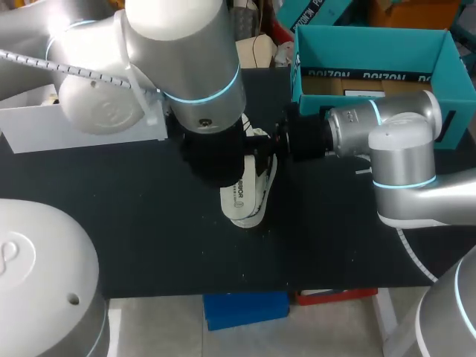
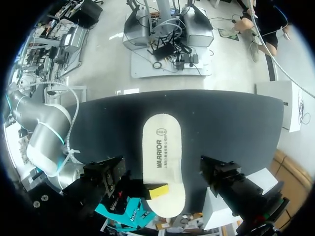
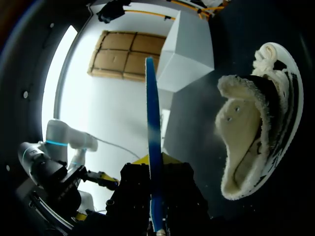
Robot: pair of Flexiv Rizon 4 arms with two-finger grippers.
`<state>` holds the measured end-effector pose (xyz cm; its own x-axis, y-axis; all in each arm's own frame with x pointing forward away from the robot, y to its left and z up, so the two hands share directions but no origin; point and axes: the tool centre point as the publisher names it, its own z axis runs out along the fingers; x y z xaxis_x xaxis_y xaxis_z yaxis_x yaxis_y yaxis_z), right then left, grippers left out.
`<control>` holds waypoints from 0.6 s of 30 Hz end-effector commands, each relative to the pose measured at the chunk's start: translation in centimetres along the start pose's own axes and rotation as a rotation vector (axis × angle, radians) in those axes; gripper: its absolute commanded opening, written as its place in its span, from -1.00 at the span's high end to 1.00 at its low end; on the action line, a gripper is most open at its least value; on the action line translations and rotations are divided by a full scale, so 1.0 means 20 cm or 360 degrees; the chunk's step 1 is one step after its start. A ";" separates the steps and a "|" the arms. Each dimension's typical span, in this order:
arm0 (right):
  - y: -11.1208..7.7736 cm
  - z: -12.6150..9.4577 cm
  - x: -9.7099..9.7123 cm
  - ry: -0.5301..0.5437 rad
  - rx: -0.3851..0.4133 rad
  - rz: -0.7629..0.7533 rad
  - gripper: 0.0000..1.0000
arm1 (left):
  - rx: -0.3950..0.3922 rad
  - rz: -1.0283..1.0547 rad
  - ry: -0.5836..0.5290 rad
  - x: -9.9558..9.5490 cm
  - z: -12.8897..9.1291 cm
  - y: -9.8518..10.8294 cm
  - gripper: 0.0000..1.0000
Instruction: Take the shoe out of the shoebox, open the shoe tongue, remove and reinsert the insole, then place the shoe into the shoebox
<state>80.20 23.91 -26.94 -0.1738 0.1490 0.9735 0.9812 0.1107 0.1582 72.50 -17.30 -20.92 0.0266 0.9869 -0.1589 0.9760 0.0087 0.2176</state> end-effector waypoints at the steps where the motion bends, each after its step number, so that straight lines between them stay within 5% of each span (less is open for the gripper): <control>1: 0.00 0.01 0.00 -0.0002 -0.0002 0.0001 1.00 | -0.0009 -0.0013 0.0006 0.00 -0.01 0.04 -1.00; 18: 0.00 0.01 0.00 -0.0002 -0.0002 0.0001 1.00 | -0.0040 -0.0053 -0.0029 0.02 0.00 0.40 -1.00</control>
<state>80.20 23.91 -26.94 -0.1738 0.1490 0.9734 0.9812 0.1107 0.1582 78.85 -16.36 -19.08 -0.0045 0.9824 -0.1869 0.9658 0.0527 0.2538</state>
